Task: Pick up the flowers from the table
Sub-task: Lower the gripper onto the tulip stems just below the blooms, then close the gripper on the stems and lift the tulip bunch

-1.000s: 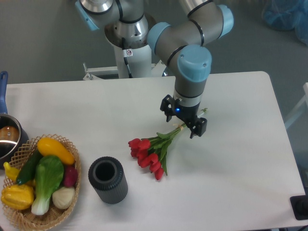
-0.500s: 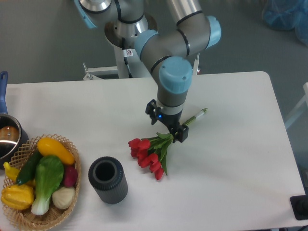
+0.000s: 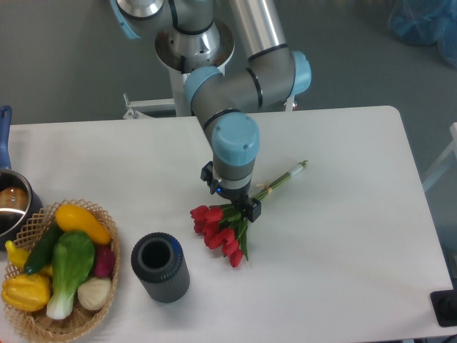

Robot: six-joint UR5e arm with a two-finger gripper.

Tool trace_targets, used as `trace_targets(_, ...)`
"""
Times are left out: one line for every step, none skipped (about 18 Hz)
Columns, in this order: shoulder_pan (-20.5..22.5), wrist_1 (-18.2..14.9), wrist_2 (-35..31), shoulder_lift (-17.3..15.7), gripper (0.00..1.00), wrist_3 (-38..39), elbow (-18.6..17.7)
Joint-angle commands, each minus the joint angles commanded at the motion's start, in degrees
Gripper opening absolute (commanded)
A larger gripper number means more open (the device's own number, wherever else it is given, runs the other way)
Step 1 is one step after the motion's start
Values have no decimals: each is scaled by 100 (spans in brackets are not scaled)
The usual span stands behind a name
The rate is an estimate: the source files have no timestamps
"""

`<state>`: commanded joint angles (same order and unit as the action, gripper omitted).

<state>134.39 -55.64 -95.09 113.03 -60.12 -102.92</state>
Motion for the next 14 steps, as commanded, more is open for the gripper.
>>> trace_targets(-9, 0, -71, 0, 100, 27, 0)
trace_targets(-18, 0, -106, 9, 100, 27, 0)
trace_targets(-18, 0, -115, 9, 100, 27, -17)
trace_targets(-18, 9, -124, 26, 100, 27, -35)
trace_targets(-18, 9, -133, 35, 100, 10, -44)
trace_targets(-18, 18, -185, 35, 99, -17, -79)
trace_targets(-27, 35, -290, 35, 85, -17, -114)
trace_targets(-53, 53, -387, 35, 64, -8, -132)
trace_targets(-79, 53, -431, 35, 51, -8, -141)
trace_targets(-88, 62, -432, 35, 39, 18, -141)
trace_targets(-79, 88, -432, 35, 29, 18, -141)
trace_targets(-88, 114, -449, 18, 16, 27, -141)
trace_targets(-88, 132, -475, 9, 6, 88, -141)
trace_targets(-88, 132, -476, 9, 0, 228, -149)
